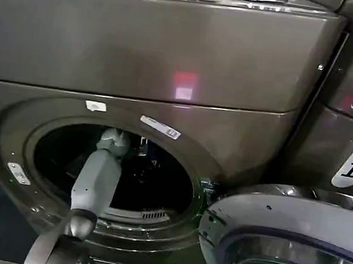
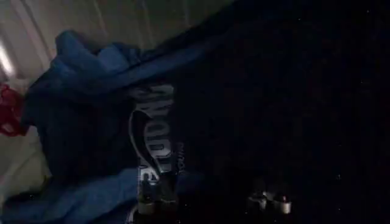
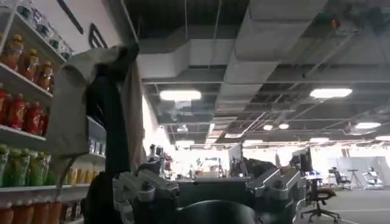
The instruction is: Grasp the clothes from the dryer.
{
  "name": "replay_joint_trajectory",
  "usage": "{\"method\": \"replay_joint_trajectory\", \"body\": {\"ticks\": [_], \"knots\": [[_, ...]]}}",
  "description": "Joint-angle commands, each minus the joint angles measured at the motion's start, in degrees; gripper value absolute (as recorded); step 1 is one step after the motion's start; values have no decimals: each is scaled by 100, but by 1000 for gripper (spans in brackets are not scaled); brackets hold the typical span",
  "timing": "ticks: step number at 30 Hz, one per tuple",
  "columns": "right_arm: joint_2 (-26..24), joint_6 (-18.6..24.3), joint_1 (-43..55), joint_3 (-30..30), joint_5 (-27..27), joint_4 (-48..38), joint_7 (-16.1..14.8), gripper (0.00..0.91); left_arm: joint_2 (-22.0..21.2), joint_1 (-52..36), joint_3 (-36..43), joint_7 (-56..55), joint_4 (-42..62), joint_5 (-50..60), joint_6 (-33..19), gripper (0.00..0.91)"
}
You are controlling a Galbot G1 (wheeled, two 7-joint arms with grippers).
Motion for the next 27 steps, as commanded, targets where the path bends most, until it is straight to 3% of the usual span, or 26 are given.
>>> {"method": "replay_joint_trajectory", "body": {"ticks": [1,13,21,27], "knots": [[7,-1,-33,29,10,-10,1,907,12,37,5,-34,92,-122,5,0],[42,-23,-48,17,177,7,-11,907,12,93,-2,-331,0,-350,50,0],[40,-21,-10,-8,195,50,-18,907,58,531,-169,-997,-1008,-1704,181,0],[42,-54,1,-31,264,119,-31,907,86,924,-287,-2124,-1760,-2743,521,0]]}}
